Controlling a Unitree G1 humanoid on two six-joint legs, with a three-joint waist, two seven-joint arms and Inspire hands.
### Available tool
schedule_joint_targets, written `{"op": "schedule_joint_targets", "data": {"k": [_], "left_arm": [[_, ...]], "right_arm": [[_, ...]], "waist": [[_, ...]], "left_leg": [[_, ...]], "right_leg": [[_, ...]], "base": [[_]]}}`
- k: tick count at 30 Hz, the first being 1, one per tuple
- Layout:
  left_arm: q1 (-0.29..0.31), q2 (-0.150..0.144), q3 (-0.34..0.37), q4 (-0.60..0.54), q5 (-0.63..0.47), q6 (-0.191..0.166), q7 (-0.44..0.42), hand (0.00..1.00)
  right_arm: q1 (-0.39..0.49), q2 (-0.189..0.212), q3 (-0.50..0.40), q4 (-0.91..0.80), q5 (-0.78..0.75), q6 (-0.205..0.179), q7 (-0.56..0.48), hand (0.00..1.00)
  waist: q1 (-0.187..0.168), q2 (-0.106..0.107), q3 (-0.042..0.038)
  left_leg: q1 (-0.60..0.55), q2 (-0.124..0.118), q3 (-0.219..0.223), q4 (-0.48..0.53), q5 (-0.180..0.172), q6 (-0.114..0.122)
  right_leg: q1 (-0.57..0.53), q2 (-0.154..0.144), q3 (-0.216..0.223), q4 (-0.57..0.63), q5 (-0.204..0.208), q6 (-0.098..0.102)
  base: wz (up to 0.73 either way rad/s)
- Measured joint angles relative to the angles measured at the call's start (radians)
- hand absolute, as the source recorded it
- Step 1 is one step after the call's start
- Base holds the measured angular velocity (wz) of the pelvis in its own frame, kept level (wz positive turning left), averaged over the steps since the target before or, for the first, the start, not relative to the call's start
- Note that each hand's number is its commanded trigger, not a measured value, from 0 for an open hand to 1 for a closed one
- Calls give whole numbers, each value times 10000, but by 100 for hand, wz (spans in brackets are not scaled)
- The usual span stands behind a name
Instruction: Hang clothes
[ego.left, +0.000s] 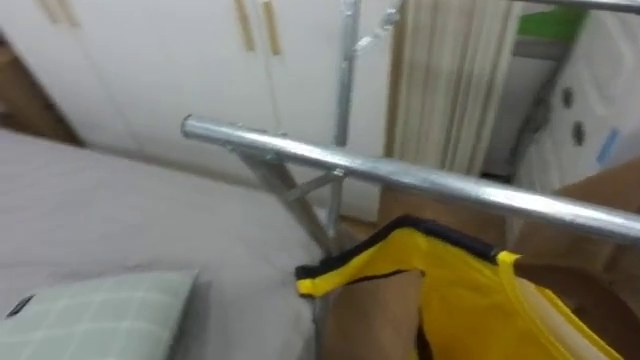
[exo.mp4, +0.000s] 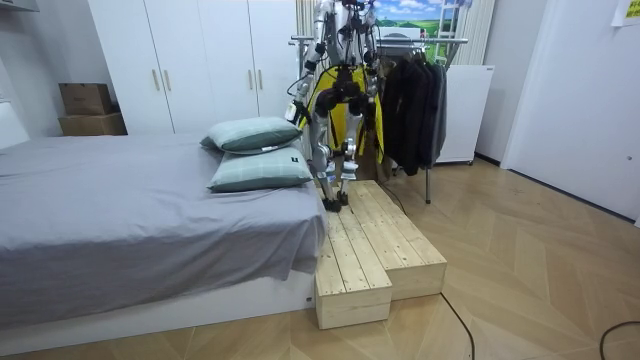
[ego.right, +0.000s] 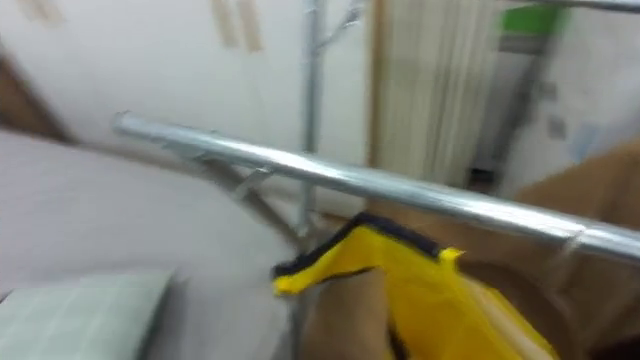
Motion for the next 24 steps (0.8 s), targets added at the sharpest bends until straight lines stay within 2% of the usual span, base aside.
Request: {"op": "schedule_joint_targets", "data": {"k": [2, 3, 4, 5, 6, 7, 8, 9, 10, 11, 12, 13, 15, 17, 18, 19, 20, 21, 22, 24], "left_arm": [[10, 124, -389, 0, 524, 117, -137, 0], [8, 129, -469, 5, 617, 184, -142, 0], [12, 123, -554, 32, 674, 270, -149, 0], [12, 118, -552, 29, 688, 293, -161, 0], [0, 102, -537, 24, 681, 291, -162, 0], [0, 62, -527, 16, 640, 273, -170, 0], [-12, 15, -520, 13, 618, 273, -168, 0], [-40, 1, -515, 5, 615, 271, -162, 0], [-55, -2, -471, 10, 555, 270, -143, 0], [35, -48, -357, 65, 398, 234, -133, 0], [79, -56, -307, 145, 392, 200, -132, 0], [167, -64, -196, 353, 398, 162, -131, 0], [226, -123, -6, 446, 389, 164, -130, 0], [259, -140, 151, 636, 209, 215, -130, 0], [274, -135, 149, 648, 209, 223, -126, 0], [359, -151, 148, 643, 211, 261, -116, 0], [482, -166, 134, 673, 219, 392, -116, 0], [526, -165, 144, 750, 219, 472, -116, 0], [662, -161, 153, 872, 249, 640, -105, 0], [946, -166, 148, 903, 322, 822, -139, 0]], "right_arm": [[93, -92, 4, 6, -52, 104, -185, 0], [102, -101, 5, 9, -61, 123, -212, 0], [88, -113, -8, 9, -62, 220, -219, 0], [81, -121, -69, 11, -57, 270, -193, 0], [81, -128, -78, 13, -56, 279, -176, 0], [144, -169, -67, 22, -57, 279, -125, 0], [125, -198, -70, 16, -60, 257, -108, 0], [129, -198, -72, 14, -57, 229, -110, 0], [113, -182, -65, 12, -55, 182, -112, 0], [192, -212, -75, 0, 6, 165, -134, 0], [248, -232, -76, -16, 42, 164, -148, 0], [394, -232, -91, -39, 25, 184, -190, 0], [648, -166, -299, -19, 16, 297, -267, 0], [1075, 74, -631, 70, -190, 540, -321, 0], [1148, 119, -692, 119, -315, 643, -307, 0], [1235, 166, -733, 200, -504, 867, -278, 0], [1299, 170, -725, 169, -595, 1086, -222, 0], [1262, 181, -725, 105, -656, 1165, -202, 0], [1317, 215, -728, 75, -786, 1230, -188, 0], [1415, 261, -727, 48, -1065, 1422, -120, 0]], "waist": [[-56, 56, -7], [-94, 80, -13], [-135, 146, -21], [-139, 190, -32], [-134, 188, -29], [-89, 203, -40], [-95, 195, -41], [-98, 183, -47], [-35, 131, -76], [68, 162, -177], [58, 190, -222], [-49, 131, -209], [-187, 171, -240], [-611, 148, -224], [-676, 122, -223], [-566, 121, -225], [-507, 140, -222], [-496, 136, -225], [-507, 148, -216], [-551, 126, -212]], "left_leg": [[758, 150, 440, 566, -318, -78], [957, 157, 474, 503, -380, -141], [1311, 141, 611, 165, -435, -209], [1645, -16, 674, -456, -471, -237], [1792, -135, 682, -859, -511, -223], [2034, -347, 761, -1730, -592, -186], [2159, -348, 985, -2451, -699, -294], [2161, -342, 1007, -2652, -757, -318], [2157, -273, 917, -2899, -776, -597], [2164, -242, 782, -2924, -703, -608], [2171, -240, 609, -2926, -630, -605], [2216, -297, 211, -2928, -503, -562], [2247, -354, -494, -2926, -402, -443], [2241, -460, -1659, -2929, -219, -359], [2240, -536, -1847, -2936, -168, -323], [2246, -639, -2004, -2933, -128, -286], [2244, -709, -2125, -2927, -116, -261], [2232, -728, -2186, -2927, -102, -239], [2222, -780, -2313, -2924, -84, -209], [2221, -851, -2546, -2899, -67, -176]], "right_leg": [[242, -60, -1434, 22, -172, 73], [275, -60, -1791, 32, -202, 78], [248, -62, -2484, 38, -234, 110], [156, -94, -3034, 87, -272, 180], [77, -152, -3265, 215, -320, 266], [-93, -271, -3545, 579, -430, 463], [-218, -352, -3562, 930, -471, 536], [-261, -397, -3530, 1065, -471, 540], [-322, -457, -3285, 1192, -417, 563], [-325, -487, -2534, 1232, -209, 612], [-307, -486, -1959, 1230, -135, 603], [-147, -514, -1313, 1220, -14, 620], [190, -559, -758, 1190, 143, 837], [676, -506, 1330, 1067, 310, 1284], [741, -519, 1660, 1081, 296, 1349], [810, -576, 1743, 1122, 238, 1463], [833, -640, 1716, 1161, 219, 1731], [854, -665, 1675, 1160, 194, 1826], [917, -706, 1596, 1120, 150, 1900], [1062, -742, 1473, 1061, 150, 1901]], "base": [[212], [195], [181], [172], [146], [123], [113], [97], [71], [67], [79], [99], [117], [155], [114], [52], [33], [19], [29], [30]]}}
